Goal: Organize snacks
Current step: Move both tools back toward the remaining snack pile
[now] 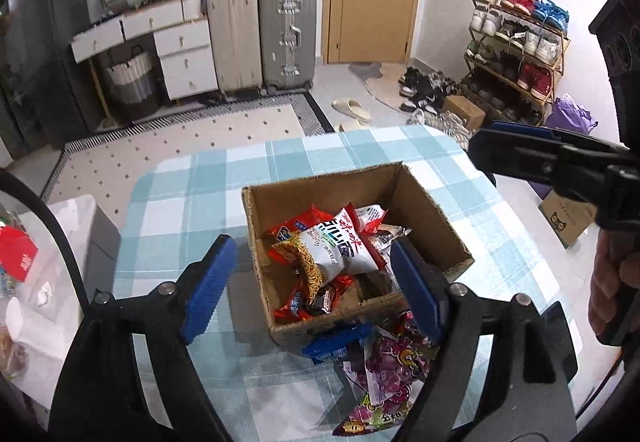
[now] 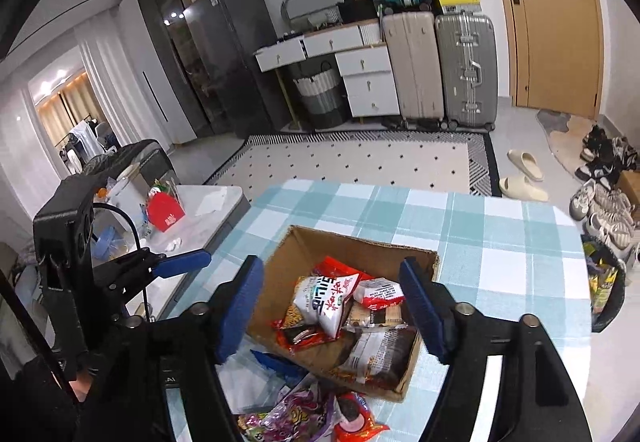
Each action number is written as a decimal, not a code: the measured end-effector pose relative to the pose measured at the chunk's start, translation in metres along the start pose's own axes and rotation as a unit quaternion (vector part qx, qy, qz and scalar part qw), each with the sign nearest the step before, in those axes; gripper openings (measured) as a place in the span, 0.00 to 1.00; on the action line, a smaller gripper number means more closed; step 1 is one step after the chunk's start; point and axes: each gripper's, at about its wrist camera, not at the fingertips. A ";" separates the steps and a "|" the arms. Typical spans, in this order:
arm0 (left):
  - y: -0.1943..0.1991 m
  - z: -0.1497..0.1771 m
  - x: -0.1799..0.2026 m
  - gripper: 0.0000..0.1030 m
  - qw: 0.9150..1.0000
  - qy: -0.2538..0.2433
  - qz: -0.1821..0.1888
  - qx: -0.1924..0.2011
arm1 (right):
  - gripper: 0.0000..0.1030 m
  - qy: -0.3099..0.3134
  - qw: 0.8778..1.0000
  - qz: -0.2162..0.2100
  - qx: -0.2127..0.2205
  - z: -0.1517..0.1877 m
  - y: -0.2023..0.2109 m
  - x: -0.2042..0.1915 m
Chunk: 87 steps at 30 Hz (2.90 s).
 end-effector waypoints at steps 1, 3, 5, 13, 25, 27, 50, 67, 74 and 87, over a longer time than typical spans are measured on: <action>0.010 0.000 0.004 0.76 1.000 -0.004 -0.003 0.010 | 0.72 0.002 1.000 -0.004 0.007 0.000 0.007 -0.003; 0.025 0.001 0.009 0.77 1.000 -0.011 -0.009 0.022 | 0.72 0.007 1.000 -0.004 0.021 0.002 0.020 -0.007; 0.042 0.002 0.013 0.78 0.999 -0.015 -0.015 0.035 | 0.74 0.014 0.999 -0.001 0.034 0.006 0.035 -0.013; 0.100 0.004 0.023 0.81 0.997 -0.012 -0.013 0.075 | 0.83 0.024 0.997 -0.009 0.078 0.022 0.084 -0.034; 0.153 0.050 0.028 1.00 0.993 0.036 0.006 0.115 | 0.98 0.060 0.984 -0.027 0.164 0.063 0.144 -0.071; 0.152 0.062 0.030 1.00 0.993 0.035 -0.001 0.115 | 0.98 0.055 0.983 -0.029 0.173 0.073 0.150 -0.073; 0.089 0.167 0.008 1.00 0.994 0.082 -0.006 0.078 | 1.00 0.019 0.982 0.020 0.187 0.193 0.120 -0.034; 0.019 0.214 0.011 1.00 0.996 0.080 -0.004 0.027 | 1.00 -0.025 0.993 -0.003 0.116 0.231 0.065 -0.011; -0.010 0.221 0.006 1.00 0.996 0.091 -0.006 0.011 | 1.00 -0.040 0.996 -0.009 0.081 0.230 0.046 -0.006; -0.042 0.225 -0.006 1.00 0.992 0.128 0.015 -0.001 | 1.00 -0.029 0.998 -0.030 0.041 0.213 0.004 -0.021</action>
Point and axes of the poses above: each gripper's, at about its wrist camera, not at the fingertips, and y roughly against the way its jaws point, x to its right, z to its underside, and after that the axes turned 7 degrees about x, right-handed
